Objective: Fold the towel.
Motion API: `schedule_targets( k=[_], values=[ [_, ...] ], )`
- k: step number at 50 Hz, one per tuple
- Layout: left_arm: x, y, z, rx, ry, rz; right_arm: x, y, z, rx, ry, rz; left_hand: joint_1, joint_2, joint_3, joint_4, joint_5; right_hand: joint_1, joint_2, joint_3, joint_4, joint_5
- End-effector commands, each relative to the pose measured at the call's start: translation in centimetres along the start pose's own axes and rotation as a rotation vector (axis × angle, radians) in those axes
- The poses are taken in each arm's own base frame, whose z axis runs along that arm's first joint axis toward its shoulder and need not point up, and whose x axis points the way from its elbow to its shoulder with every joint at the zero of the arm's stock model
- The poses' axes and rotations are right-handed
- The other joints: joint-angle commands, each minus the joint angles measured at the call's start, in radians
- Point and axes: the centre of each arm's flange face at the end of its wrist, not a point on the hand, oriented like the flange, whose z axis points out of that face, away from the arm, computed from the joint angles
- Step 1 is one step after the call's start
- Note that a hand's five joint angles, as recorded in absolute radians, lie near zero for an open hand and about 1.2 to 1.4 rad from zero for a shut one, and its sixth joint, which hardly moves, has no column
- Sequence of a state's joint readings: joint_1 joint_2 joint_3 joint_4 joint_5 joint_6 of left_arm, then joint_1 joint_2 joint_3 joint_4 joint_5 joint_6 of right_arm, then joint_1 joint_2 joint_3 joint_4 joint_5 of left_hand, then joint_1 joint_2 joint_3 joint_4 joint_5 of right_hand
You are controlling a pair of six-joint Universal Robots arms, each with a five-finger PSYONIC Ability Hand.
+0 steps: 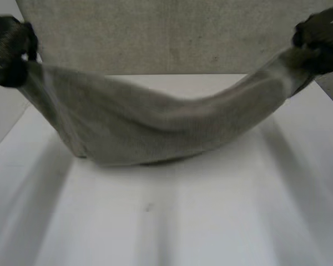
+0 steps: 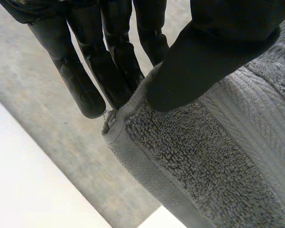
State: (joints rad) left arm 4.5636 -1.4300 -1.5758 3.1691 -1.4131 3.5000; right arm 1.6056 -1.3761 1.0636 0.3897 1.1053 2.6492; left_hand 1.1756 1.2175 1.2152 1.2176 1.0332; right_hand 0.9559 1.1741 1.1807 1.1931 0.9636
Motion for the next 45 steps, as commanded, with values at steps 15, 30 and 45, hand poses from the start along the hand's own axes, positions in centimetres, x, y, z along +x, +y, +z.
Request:
schedule_targets(
  k=[15,30,45],
  values=[
    [2.8,9.7,1.2,-0.421,0.171,0.031,-4.1,8.4,0.1,-0.409,-0.252,-0.155,0.221,0.179,0.181,0.179,0.188,0.44,0.222,0.216,0.203,0.258],
    [2.3,3.7,14.2,-0.046,0.053,0.07,-1.9,1.7,10.6,0.146,0.236,-0.242,0.221,0.179,0.181,0.179,0.188,0.44,0.222,0.216,0.203,0.258],
    [-2.4,-5.7,16.8,0.429,-0.231,-0.204,1.0,-4.6,9.7,0.604,0.469,-0.13,0.221,0.179,0.181,0.179,0.188,0.44,0.222,0.216,0.203,0.258]
  ],
)
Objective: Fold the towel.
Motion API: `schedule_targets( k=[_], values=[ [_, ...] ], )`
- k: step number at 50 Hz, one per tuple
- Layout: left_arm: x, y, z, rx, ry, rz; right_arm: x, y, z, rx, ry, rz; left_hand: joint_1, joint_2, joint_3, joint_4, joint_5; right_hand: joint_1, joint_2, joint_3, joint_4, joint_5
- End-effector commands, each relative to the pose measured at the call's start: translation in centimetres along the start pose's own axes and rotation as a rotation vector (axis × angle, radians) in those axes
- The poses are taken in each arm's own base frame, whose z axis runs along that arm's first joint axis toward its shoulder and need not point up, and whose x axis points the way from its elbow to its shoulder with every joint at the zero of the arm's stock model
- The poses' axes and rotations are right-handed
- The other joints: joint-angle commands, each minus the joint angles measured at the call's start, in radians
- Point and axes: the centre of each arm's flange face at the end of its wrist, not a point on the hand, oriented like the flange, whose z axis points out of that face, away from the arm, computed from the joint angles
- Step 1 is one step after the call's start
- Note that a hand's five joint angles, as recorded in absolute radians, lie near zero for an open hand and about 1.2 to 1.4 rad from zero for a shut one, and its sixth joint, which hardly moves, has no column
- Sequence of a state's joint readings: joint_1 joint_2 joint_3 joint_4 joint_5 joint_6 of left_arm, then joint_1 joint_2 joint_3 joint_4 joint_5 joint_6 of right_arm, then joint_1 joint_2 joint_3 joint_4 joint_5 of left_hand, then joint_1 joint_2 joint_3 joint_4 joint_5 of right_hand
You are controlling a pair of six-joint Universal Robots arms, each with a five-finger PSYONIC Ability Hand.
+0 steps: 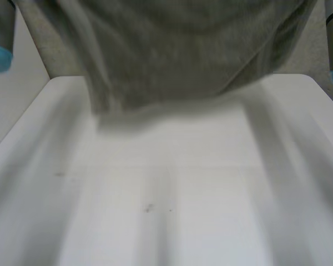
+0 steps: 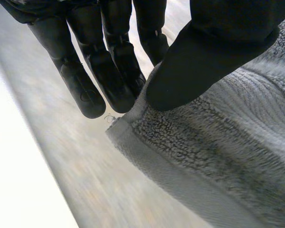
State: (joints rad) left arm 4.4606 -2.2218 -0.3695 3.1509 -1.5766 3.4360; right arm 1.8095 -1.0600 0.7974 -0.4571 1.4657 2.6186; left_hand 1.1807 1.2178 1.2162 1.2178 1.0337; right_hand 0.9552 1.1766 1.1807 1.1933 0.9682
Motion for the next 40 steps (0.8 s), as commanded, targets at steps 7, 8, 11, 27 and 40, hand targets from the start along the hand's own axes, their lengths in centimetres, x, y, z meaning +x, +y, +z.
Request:
schedule_targets(
  k=[7,8,11,27,40],
  values=[
    [0.8,5.6,-2.7,-0.143,0.001,-0.131,-2.7,3.5,-3.7,-0.123,-0.137,0.08,0.216,0.178,0.18,0.178,0.188,0.441,0.22,0.216,0.203,0.254],
    [1.6,7.4,-3.8,-0.204,0.039,-0.134,-3.5,4.4,-4.7,-0.163,-0.179,0.09,0.216,0.178,0.18,0.178,0.188,0.441,0.22,0.216,0.203,0.254],
    [3.0,10.9,-6.6,-0.334,0.114,-0.141,-5.5,6.9,-7.4,-0.283,-0.278,0.114,0.216,0.178,0.18,0.178,0.188,0.441,0.22,0.216,0.203,0.254],
    [4.6,18.2,-19.6,-0.727,0.223,-0.147,-9.7,14.1,-23.1,-0.745,-0.769,0.07,0.216,0.178,0.18,0.178,0.188,0.441,0.22,0.216,0.203,0.254],
    [2.3,14.1,-22.3,-0.707,0.255,-0.141,-4.9,13.3,-26.3,-0.915,-0.823,0.079,0.216,0.178,0.18,0.178,0.188,0.352,0.13,0.126,0.113,0.164]
  ],
)
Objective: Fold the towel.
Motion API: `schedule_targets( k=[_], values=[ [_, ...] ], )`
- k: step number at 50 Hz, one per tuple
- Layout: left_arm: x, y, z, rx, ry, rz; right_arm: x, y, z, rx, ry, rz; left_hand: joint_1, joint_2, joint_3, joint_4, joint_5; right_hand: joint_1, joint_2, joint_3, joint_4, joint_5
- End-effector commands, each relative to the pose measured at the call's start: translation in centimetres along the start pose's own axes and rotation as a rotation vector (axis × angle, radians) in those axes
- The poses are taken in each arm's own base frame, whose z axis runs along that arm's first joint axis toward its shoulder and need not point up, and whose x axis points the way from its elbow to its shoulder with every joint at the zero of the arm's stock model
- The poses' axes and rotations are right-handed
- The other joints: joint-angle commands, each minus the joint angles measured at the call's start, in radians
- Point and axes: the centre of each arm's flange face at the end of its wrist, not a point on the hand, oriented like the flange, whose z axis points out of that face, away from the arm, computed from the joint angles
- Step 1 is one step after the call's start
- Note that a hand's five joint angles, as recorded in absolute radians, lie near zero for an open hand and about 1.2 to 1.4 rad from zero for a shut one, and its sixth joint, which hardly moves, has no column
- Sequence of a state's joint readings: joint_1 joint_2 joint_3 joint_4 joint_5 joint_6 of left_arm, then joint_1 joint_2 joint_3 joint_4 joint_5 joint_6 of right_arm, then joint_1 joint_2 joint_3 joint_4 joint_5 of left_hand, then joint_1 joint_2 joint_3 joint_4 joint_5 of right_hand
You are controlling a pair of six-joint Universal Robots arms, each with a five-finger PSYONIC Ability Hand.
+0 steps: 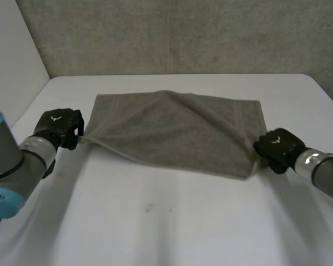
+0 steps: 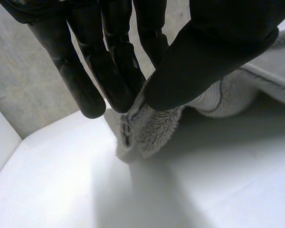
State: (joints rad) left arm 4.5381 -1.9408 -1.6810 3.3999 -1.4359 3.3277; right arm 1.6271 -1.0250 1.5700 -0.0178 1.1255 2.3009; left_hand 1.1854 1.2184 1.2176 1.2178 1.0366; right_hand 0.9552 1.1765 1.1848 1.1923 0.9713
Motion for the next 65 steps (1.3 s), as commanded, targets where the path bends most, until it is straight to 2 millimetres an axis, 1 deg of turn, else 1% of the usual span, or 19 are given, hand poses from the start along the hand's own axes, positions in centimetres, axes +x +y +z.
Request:
schedule_targets(
  k=[1,2,4,10,22,31,36,37,38,39,40,42,49,52,54,55,57,60,65],
  values=[
    [-0.4,-1.8,-2.7,0.053,0.018,0.013,0.7,0.9,-2.3,-0.016,-0.02,0.063,0.211,0.178,0.179,0.178,0.185,0.255,0.034,0.026,0.018,0.065],
    [-0.5,-2.1,-3.0,0.065,0.014,0.013,0.7,0.9,-2.3,-0.016,-0.02,0.063,0.211,0.178,0.179,0.178,0.185,0.254,0.033,0.025,0.017,0.064],
    [-0.5,-2.3,-3.2,0.078,0.011,0.015,0.3,1.0,-2.3,0.009,-0.031,0.098,0.211,0.178,0.179,0.178,0.185,-0.018,-0.239,-0.247,-0.255,-0.208],
    [-0.7,-2.6,-3.0,0.126,-0.003,0.024,-0.1,1.3,-2.2,0.04,-0.02,0.145,0.211,0.178,0.179,0.178,0.185,-0.18,-0.401,-0.409,-0.417,-0.37],
    [-0.9,-1.8,-3.0,0.114,-0.013,0.02,-0.3,0.8,-2.8,0.122,0.046,0.065,0.211,0.178,0.179,0.178,0.185,-0.286,-0.507,-0.516,-0.523,-0.477],
    [-0.8,-1.4,-3.1,0.101,-0.009,0.018,-2.0,1.0,-3.2,0.141,-0.011,-0.074,0.211,0.178,0.179,0.178,0.185,-0.289,-0.51,-0.519,-0.526,-0.48],
    [-0.7,-1.1,-3.2,0.092,-0.005,0.016,-2.4,1.4,-3.3,0.127,-0.014,-0.153,0.211,0.178,0.179,0.178,0.185,-0.236,-0.457,-0.466,-0.473,-0.427],
    [-0.7,-1.1,-3.2,0.092,-0.005,0.016,-2.4,1.6,-3.2,0.124,-0.018,-0.16,0.211,0.178,0.179,0.178,0.185,-0.149,-0.37,-0.378,-0.386,-0.34],
    [-0.7,-1.1,-3.2,0.091,-0.005,0.016,-2.5,1.7,-3.1,0.122,-0.021,-0.175,0.211,0.178,0.179,0.178,0.185,0.07,-0.151,-0.16,-0.167,-0.121],
    [-0.7,-1.1,-3.2,0.091,-0.005,0.016,-2.5,1.7,-3.1,0.122,-0.021,-0.175,0.211,0.178,0.179,0.178,0.185,0.072,-0.149,-0.157,-0.165,-0.118],
    [-0.7,-1.1,-3.2,0.091,-0.005,0.016,-2.5,1.7,-3.0,0.119,-0.018,-0.182,0.211,0.178,0.179,0.178,0.185,0.351,0.13,0.122,0.114,0.161],
    [-0.7,-1.1,-3.2,0.089,-0.005,0.015,-2.2,1.8,-2.9,0.112,-0.008,-0.186,0.211,0.178,0.179,0.178,0.185,0.44,0.219,0.211,0.203,0.25],
    [-0.4,-0.8,-3.7,0.071,0.003,0.037,-0.5,1.1,-3.3,0.078,0.024,-0.126,0.211,0.178,0.179,0.178,0.185,0.441,0.22,0.211,0.204,0.25],
    [-0.4,-0.3,-4.4,0.028,0.006,0.124,0.2,1.0,-3.8,0.035,0.028,-0.088,0.211,0.178,0.179,0.178,0.185,0.441,0.22,0.211,0.204,0.25],
    [-0.8,0.2,-5.8,-0.056,0.005,0.264,1.3,1.2,-5.5,-0.087,0.003,-0.007,0.211,0.178,0.179,0.178,0.185,0.441,0.22,0.211,0.204,0.25],
    [-0.8,0.2,-5.9,-0.057,0.005,0.265,1.3,1.2,-5.5,-0.088,0.002,-0.007,0.211,0.178,0.179,0.178,0.185,0.441,0.22,0.211,0.204,0.25],
    [-1.1,0.7,-7.7,-0.156,0.022,0.398,1.4,1.3,-7.3,-0.212,-0.083,0.083,0.211,0.178,0.179,0.178,0.185,0.441,0.22,0.211,0.204,0.25],
    [-1.0,0.8,-8.7,-0.199,0.044,0.453,1.1,1.2,-8.2,-0.262,-0.141,0.111,0.211,0.178,0.179,0.178,0.185,0.441,0.22,0.211,0.204,0.25],
    [0.4,0.8,-12.8,-0.346,0.199,0.54,1.2,0.8,-11.9,-0.421,-0.305,0.135,0.211,0.178,0.179,0.178,0.185,0.441,0.22,0.211,0.204,0.25]
  ],
)
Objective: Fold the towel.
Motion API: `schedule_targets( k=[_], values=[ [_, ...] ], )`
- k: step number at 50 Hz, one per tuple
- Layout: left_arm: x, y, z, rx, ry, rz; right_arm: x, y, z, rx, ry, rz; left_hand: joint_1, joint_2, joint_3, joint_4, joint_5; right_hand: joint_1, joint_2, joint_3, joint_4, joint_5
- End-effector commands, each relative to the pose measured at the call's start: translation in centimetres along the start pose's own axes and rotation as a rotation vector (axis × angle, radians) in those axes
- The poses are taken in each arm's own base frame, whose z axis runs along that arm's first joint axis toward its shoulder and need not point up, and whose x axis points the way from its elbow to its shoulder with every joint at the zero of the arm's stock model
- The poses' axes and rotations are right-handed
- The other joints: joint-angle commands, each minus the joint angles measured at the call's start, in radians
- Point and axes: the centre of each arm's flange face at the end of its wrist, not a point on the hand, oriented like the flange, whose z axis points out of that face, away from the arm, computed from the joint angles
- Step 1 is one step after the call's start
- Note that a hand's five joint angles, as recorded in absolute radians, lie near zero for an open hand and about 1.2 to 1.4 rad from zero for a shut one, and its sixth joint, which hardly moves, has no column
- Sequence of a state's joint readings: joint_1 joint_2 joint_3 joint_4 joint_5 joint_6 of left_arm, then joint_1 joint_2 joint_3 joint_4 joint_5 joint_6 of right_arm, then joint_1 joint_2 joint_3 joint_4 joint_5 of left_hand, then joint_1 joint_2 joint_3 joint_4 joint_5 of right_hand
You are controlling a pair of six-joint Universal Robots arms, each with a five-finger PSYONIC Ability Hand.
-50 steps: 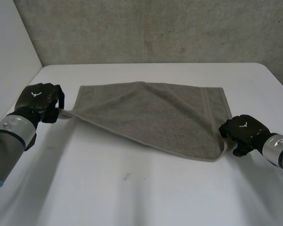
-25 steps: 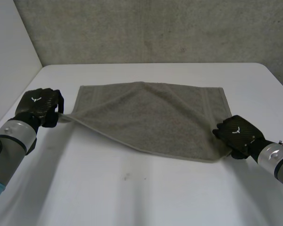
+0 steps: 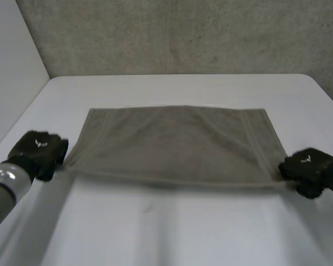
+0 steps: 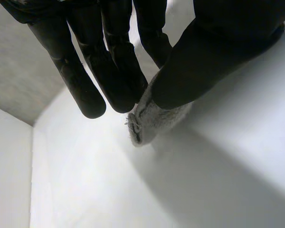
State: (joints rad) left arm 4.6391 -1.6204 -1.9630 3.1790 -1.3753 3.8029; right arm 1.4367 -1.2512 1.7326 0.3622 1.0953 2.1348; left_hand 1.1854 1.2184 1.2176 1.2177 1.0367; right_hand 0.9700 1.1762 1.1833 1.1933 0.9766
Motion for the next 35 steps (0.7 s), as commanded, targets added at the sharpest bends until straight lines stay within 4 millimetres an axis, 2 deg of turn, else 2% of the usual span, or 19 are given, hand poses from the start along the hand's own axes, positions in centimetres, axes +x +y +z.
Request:
schedule_targets(
  k=[1,6,11,14,16,17,19,20,21,22,23,24,25,27,28,29,30,32,35],
  values=[
    [1.5,0.4,-4.5,-0.137,0.177,0.141,-0.5,0.6,-4.1,-0.196,-0.191,0.04,0.211,0.178,0.179,0.179,0.185,0.426,0.22,0.213,0.203,0.245],
    [2.2,-0.2,-6.5,-0.138,0.29,0.146,0.3,0.3,-5.5,-0.209,-0.163,-0.044,0.211,0.178,0.179,0.179,0.185,0.426,0.22,0.213,0.203,0.245],
    [0.8,-1.0,-4.8,-0.04,0.249,0.14,2.8,-0.8,-4.5,-0.124,0.012,-0.054,0.211,0.178,0.179,0.179,0.185,0.426,0.22,0.213,0.203,0.245],
    [0.4,-1.3,-3.9,-0.004,0.223,0.154,3.3,-1.2,-4.1,-0.095,0.052,-0.04,0.211,0.178,0.179,0.179,0.185,0.426,0.22,0.213,0.203,0.245],
    [0.0,-1.4,-1.3,0.041,0.193,0.158,3.4,-2.5,-2.0,-0.019,0.091,-0.052,0.211,0.178,0.179,0.179,0.185,0.426,0.22,0.213,0.203,0.245],
    [0.0,-1.4,-1.3,0.041,0.193,0.158,3.4,-2.5,-2.0,-0.018,0.091,-0.052,0.211,0.178,0.179,0.179,0.185,0.426,0.22,0.213,0.203,0.245],
    [0.0,-2.0,1.6,0.081,0.197,0.132,3.0,-4.1,0.8,0.049,0.11,-0.083,0.211,0.178,0.179,0.179,0.185,0.426,0.22,0.213,0.203,0.245],
    [0.0,-2.0,1.6,0.082,0.197,0.132,3.0,-4.1,0.8,0.05,0.11,-0.083,0.211,0.178,0.179,0.179,0.185,0.426,0.22,0.213,0.203,0.245],
    [0.1,-2.0,3.1,0.076,0.2,0.108,3.1,-4.8,2.1,0.077,0.127,-0.092,0.211,0.178,0.179,0.179,0.185,0.426,0.22,0.213,0.203,0.245],
    [0.1,-2.0,3.1,0.076,0.2,0.107,3.2,-5.2,3.3,0.092,0.148,-0.097,0.211,0.178,0.179,0.179,0.185,0.426,0.22,0.213,0.203,0.245],
    [0.0,-1.9,4.7,0.06,0.195,0.09,3.2,-5.2,3.3,0.093,0.148,-0.097,0.211,0.178,0.179,0.179,0.185,0.426,0.22,0.213,0.203,0.245],
    [-0.2,-1.7,6.3,0.041,0.176,0.083,3.4,-5.4,4.7,0.1,0.171,-0.101,0.211,0.178,0.179,0.179,0.185,0.426,0.22,0.213,0.203,0.245],
    [-0.2,-1.7,6.3,0.04,0.176,0.083,3.4,-5.4,4.7,0.1,0.171,-0.101,0.211,0.178,0.179,0.179,0.185,0.426,0.22,0.213,0.203,0.245],
    [-0.2,-2.0,9.0,0.031,0.137,0.095,3.7,-5.8,7.4,0.134,0.222,-0.122,0.211,0.178,0.179,0.179,0.185,0.426,0.22,0.213,0.203,0.245],
    [-0.2,-2.0,9.0,0.031,0.137,0.095,3.7,-5.8,7.4,0.134,0.222,-0.122,0.211,0.178,0.179,0.179,0.185,0.426,0.22,0.213,0.203,0.245],
    [-0.1,-2.3,10.3,0.039,0.117,0.103,3.7,-6.3,8.4,0.165,0.249,-0.135,0.211,0.178,0.179,0.179,0.185,0.426,0.22,0.213,0.203,0.245],
    [-0.1,-2.4,10.3,0.04,0.117,0.103,3.8,-6.8,9.4,0.199,0.28,-0.14,0.211,0.178,0.179,0.179,0.185,0.426,0.22,0.213,0.203,0.245],
    [-0.2,-2.6,12.6,0.056,0.078,0.105,3.8,-7.2,10.3,0.236,0.308,-0.144,0.211,0.178,0.179,0.179,0.185,0.426,0.22,0.213,0.203,0.245],
    [-0.5,-3.2,14.4,0.094,0.05,0.097,4.3,-7.7,11.9,0.289,0.367,-0.15,0.211,0.178,0.179,0.179,0.185,0.426,0.22,0.213,0.203,0.245]
  ],
)
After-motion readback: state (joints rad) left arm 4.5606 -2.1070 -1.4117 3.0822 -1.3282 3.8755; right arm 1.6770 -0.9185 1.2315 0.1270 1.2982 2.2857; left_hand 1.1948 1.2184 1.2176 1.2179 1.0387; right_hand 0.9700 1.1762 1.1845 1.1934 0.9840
